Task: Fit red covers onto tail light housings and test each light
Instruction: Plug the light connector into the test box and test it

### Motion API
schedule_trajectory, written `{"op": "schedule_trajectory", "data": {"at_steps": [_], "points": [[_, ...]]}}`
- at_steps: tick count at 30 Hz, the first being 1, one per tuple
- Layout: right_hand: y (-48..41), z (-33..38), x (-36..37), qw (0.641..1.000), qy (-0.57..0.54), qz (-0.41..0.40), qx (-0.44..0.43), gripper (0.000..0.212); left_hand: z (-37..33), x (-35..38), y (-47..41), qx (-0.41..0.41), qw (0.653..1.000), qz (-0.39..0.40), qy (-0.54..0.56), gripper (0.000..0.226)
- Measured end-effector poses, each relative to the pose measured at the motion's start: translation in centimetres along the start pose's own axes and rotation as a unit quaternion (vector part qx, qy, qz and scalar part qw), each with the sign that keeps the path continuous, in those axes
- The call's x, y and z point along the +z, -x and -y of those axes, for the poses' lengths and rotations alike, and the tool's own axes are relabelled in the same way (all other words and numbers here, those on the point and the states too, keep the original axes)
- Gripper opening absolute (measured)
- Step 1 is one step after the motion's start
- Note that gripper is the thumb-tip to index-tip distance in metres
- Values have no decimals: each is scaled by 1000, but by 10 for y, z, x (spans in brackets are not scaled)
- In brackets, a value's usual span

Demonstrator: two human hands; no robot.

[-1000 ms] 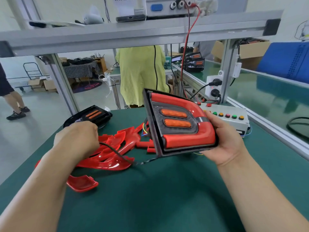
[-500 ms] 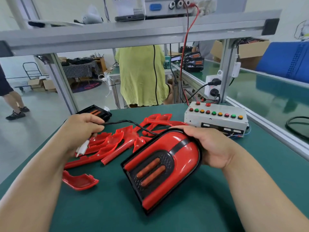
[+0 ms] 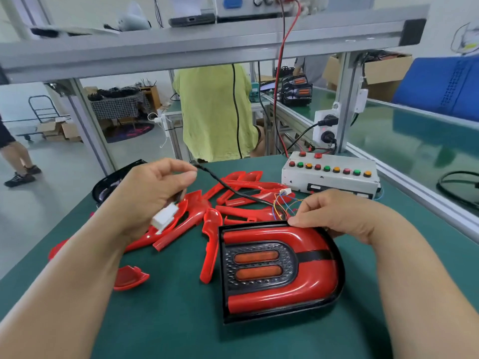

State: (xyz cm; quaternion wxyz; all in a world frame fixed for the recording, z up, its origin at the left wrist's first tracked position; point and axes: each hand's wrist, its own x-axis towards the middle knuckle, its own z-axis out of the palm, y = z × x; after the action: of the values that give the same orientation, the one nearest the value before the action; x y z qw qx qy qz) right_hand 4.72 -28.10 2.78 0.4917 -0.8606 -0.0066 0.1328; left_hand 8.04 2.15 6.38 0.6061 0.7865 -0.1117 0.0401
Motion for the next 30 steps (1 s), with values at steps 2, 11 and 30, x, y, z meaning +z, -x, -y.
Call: {"op": "schedule_trajectory", "data": {"at_steps": [2, 11, 30], "points": [[-2, 1, -2, 993, 70, -99, -15, 34, -8, 19, 1, -2, 999, 27, 25, 7], [-7, 14, 16, 924, -169, -133, -317, 43, -35, 110, -20, -122, 971, 108, 176, 12], [-37, -5, 17, 921, -354, -134, -87, 17, -12, 154, -81, -2, 977, 210, -46, 31]]}}
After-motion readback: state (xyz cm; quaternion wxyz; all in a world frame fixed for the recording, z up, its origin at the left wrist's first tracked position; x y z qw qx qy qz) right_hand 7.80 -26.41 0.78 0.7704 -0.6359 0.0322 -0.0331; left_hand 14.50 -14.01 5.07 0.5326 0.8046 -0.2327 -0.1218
